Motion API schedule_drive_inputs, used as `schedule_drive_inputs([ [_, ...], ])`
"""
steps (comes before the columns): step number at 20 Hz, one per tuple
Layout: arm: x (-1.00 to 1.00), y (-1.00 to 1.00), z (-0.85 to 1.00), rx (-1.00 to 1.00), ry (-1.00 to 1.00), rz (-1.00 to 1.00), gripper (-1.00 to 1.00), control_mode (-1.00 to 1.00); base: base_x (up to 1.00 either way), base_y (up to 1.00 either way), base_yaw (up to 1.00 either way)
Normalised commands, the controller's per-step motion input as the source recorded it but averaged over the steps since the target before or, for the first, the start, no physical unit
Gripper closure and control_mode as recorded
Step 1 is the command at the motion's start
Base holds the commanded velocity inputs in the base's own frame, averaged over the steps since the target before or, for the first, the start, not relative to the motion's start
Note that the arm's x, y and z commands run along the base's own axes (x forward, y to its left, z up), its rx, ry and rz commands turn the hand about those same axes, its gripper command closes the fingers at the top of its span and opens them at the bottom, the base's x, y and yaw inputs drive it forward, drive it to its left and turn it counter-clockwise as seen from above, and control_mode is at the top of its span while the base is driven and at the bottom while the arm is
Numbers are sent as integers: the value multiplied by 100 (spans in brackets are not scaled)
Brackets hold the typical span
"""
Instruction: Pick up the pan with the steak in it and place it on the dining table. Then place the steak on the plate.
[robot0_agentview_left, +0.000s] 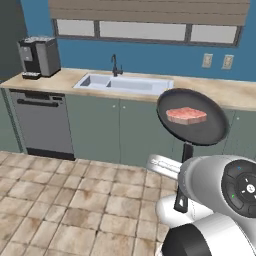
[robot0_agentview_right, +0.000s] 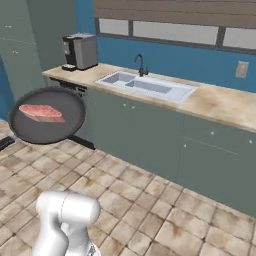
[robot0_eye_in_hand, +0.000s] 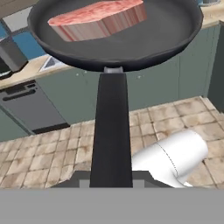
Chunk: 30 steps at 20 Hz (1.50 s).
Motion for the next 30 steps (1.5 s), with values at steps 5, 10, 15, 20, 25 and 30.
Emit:
schedule_drive_inputs([
  [5,0,0,0,0,0,0,100,100,-4,0,50],
  [10,0,0,0,0,0,0,100,100,-4,0,50],
  [15,0,0,0,0,0,0,100,100,-4,0,50],
  [20,0,0,0,0,0,0,100,100,-4,0,50],
  [25,0,0,0,0,0,0,100,100,-4,0,50],
  [30,0,0,0,0,0,0,100,100,-4,0,50],
])
